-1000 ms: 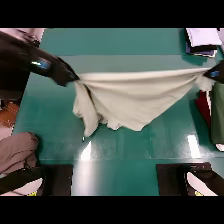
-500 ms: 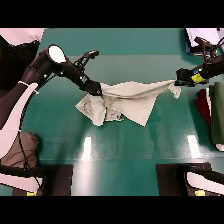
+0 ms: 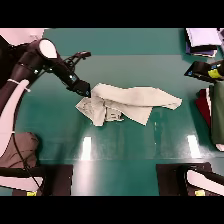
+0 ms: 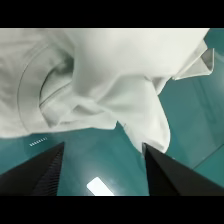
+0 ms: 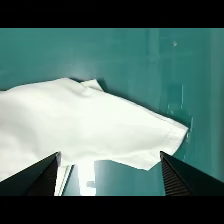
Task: Fold the shirts.
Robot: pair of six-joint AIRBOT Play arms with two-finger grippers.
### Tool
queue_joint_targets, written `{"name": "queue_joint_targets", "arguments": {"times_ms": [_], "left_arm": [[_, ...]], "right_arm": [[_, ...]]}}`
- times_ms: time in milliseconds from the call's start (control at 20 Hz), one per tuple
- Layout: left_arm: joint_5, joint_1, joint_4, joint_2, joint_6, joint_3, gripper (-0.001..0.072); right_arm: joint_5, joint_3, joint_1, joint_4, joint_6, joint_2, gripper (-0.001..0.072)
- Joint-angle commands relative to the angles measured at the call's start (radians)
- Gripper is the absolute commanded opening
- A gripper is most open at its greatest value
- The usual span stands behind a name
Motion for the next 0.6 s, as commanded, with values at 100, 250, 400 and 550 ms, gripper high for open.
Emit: {"name": "queue_joint_targets", "arguments": {"times_ms": [100, 250, 400, 550], "left_arm": [[-0.010, 0.034, -0.058, 0.113, -0.037, -0.174, 0.0582], [0.095, -0.014, -0.122, 0.144, -0.035, -0.364, 0.0582], [0.222, -0.106, -0.158, 0.146, -0.006, -0.456, 0.0583], [0.311, -0.185, -0.150, 0.145, -0.008, -0.476, 0.0582]], "right_arm": [[-0.006, 0.000, -0.029, 0.001, 0.000, 0.083, 0.0697], [-0.002, -0.001, -0.029, 0.001, 0.000, 0.109, 0.0697], [0.025, -0.001, -0.029, 0.001, 0.000, 0.115, 0.0697], [0.075, -0.001, -0.029, 0.002, -0.002, 0.114, 0.0697]]}}
